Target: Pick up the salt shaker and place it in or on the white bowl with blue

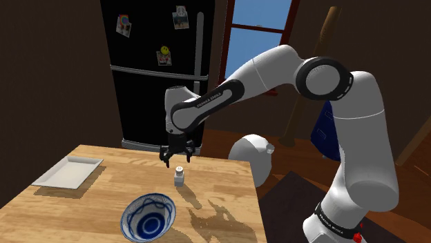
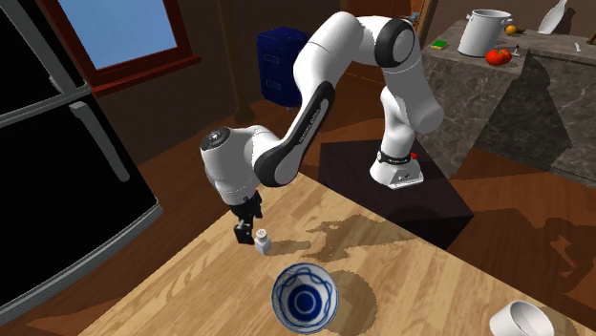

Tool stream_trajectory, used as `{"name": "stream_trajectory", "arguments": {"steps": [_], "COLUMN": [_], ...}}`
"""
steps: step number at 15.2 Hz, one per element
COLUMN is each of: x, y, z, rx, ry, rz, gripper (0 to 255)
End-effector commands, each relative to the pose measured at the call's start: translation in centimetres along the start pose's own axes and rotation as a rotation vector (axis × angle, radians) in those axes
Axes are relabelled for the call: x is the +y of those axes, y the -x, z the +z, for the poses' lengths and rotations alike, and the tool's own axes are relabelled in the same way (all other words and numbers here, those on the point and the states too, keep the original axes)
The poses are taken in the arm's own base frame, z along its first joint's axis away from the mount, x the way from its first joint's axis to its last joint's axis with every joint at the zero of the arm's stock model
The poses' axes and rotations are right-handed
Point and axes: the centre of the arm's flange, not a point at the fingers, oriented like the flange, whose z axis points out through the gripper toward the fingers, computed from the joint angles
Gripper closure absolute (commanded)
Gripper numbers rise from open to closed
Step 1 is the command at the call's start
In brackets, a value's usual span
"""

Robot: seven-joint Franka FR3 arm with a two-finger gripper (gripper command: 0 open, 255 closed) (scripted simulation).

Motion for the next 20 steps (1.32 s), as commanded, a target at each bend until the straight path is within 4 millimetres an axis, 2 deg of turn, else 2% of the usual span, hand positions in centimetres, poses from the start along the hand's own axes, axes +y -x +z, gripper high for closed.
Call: {"name": "stream_trajectory", "arguments": {"steps": [1,4,12,13,20], "x": [0.0,0.0,0.0,0.0,0.0], "y": [-0.1,-0.1,-0.1,-0.1,-0.1], "z": [1.0,2.9,2.8,2.8,2.8], "rx": [0.0,0.0,0.0,0.0,0.0], "ry": [-0.001,-0.001,-0.001,-0.001,-0.001], "rz": [0.0,0.0,0.0,0.0,0.0], "gripper": [0,0,0,255,255]}}
